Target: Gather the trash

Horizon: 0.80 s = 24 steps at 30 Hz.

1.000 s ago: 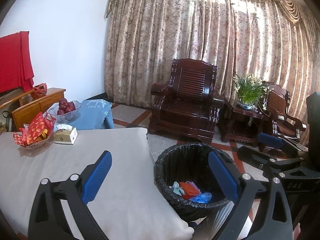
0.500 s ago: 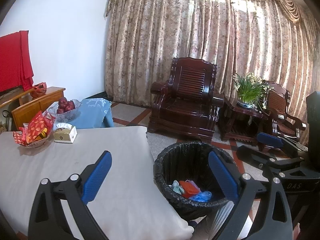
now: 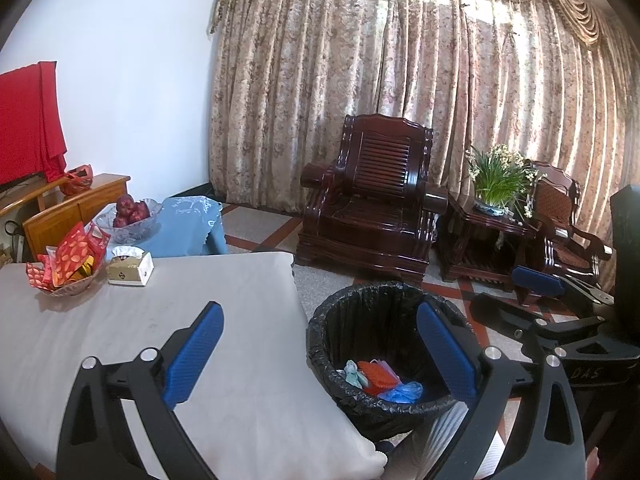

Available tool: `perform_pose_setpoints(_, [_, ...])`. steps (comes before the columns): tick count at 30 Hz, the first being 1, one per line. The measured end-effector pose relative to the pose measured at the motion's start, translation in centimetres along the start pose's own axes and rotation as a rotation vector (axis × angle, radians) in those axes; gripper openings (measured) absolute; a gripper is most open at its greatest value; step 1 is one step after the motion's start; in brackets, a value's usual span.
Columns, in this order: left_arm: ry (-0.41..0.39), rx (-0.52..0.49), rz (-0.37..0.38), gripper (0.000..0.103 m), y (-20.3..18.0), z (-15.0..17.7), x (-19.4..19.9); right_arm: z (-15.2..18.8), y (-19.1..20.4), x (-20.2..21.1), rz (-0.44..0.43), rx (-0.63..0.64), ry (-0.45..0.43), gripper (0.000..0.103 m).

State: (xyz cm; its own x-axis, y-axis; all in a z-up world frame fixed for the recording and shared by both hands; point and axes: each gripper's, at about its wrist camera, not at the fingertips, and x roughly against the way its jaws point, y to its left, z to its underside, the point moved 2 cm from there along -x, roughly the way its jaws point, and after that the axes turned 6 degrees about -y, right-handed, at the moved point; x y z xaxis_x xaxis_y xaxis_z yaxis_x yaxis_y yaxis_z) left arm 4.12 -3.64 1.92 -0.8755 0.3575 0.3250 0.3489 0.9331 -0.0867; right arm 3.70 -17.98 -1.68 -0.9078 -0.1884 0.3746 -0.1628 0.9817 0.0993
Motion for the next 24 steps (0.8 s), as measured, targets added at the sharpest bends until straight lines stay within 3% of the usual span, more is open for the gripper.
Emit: perform_pose_setpoints(24, [0.001, 0.0, 0.0, 0.095, -0.13, 0.03, 0.01, 0.43, 0.15, -0.11, -0.003, -0.004, 0.002, 0.098])
